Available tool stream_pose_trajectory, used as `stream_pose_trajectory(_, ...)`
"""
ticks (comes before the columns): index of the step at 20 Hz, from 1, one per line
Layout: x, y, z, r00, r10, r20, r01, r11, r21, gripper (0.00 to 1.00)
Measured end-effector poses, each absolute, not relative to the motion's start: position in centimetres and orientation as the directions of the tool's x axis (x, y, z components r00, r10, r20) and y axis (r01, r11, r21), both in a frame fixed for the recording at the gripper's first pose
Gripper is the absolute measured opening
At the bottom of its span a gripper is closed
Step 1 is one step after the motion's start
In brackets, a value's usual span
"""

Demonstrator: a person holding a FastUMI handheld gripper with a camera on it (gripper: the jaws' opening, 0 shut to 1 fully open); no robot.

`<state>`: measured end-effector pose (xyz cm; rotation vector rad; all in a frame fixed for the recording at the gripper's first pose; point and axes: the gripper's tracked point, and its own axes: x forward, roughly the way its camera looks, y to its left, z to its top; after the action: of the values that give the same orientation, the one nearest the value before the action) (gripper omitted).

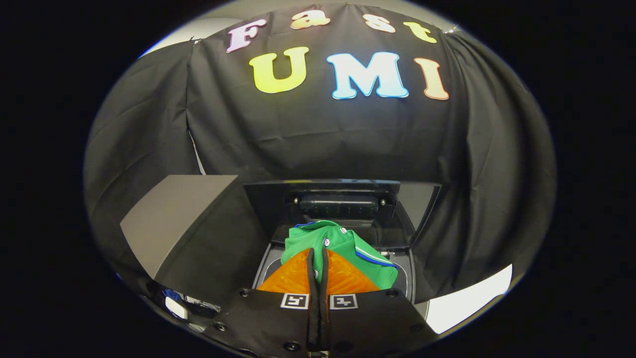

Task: Put the clothes into the washing machine and then close the washing machine lid.

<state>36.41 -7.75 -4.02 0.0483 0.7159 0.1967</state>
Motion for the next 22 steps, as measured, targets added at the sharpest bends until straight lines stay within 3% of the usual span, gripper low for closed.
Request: stream_pose_trajectory(22,36.9,-8.0,-20.8,0.523,0.137,-0.841,-0.101,0.990,0.098,0.02)
